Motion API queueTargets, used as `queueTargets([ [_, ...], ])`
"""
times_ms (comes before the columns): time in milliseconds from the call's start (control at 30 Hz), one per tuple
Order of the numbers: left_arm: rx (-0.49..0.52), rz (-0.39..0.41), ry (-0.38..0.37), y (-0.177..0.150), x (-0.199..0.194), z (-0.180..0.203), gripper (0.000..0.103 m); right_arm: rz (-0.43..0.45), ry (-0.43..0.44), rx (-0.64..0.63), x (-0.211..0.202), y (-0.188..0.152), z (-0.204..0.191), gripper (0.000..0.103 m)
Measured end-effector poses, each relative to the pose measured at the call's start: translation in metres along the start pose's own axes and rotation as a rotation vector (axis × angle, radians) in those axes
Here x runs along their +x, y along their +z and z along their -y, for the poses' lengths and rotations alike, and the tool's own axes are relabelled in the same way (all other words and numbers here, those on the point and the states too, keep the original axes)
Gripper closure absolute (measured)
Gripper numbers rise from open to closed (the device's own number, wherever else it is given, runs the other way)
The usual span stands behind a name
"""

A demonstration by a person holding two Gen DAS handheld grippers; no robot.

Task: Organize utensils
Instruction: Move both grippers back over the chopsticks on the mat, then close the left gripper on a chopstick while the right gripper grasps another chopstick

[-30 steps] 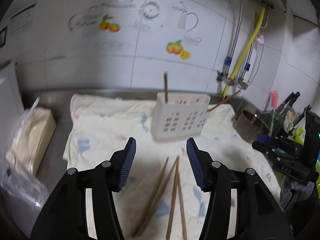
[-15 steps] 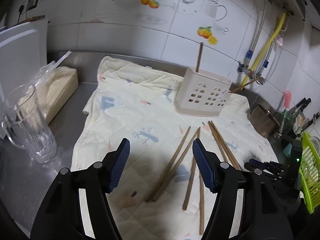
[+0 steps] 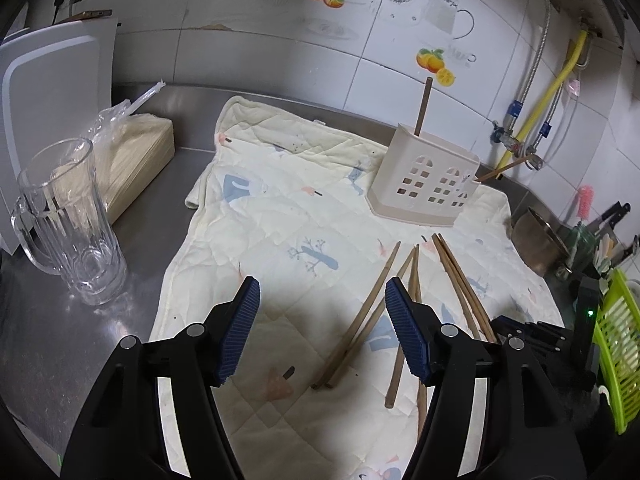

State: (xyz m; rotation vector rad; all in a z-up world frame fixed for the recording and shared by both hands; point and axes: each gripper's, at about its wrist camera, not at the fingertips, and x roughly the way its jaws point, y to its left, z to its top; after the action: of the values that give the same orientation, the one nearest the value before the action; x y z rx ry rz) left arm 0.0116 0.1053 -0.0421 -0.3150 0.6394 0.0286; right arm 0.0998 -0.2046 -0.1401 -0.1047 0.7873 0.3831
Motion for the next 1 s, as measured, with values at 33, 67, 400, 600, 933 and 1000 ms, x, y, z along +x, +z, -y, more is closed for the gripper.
queueTargets([
  [33, -0.002, -0.003, -0.002, -0.001, 0.001, 0.0, 0.038, -0.002, -0.001, -0.001, 0.001, 0.0, 0.0, 0.089],
  [67, -0.002, -0.007, -0.001, -0.002, 0.002, 0.0, 0.038, -0.004, 0.001, -0.001, 0.002, 0.0, 0.0, 0.089],
  [400, 0.014, -0.022, 0.004, -0.01, 0.003, 0.0, 0.038, -0.022, -0.017, -0.01, 0.011, 0.001, -0.001, 0.093],
  [600, 0.075, -0.054, -0.012, -0.021, 0.01, 0.007, 0.039, -0.015, -0.04, -0.015, 0.008, -0.003, 0.001, 0.096],
  [933, 0.198, -0.183, -0.088, -0.035, 0.046, 0.025, 0.079, -0.011, -0.045, 0.003, 0.002, -0.007, 0.009, 0.096],
  [1000, 0.226, -0.204, -0.097, -0.035, 0.055, 0.028, 0.081, -0.01, -0.042, 0.011, 0.001, -0.008, 0.011, 0.096],
])
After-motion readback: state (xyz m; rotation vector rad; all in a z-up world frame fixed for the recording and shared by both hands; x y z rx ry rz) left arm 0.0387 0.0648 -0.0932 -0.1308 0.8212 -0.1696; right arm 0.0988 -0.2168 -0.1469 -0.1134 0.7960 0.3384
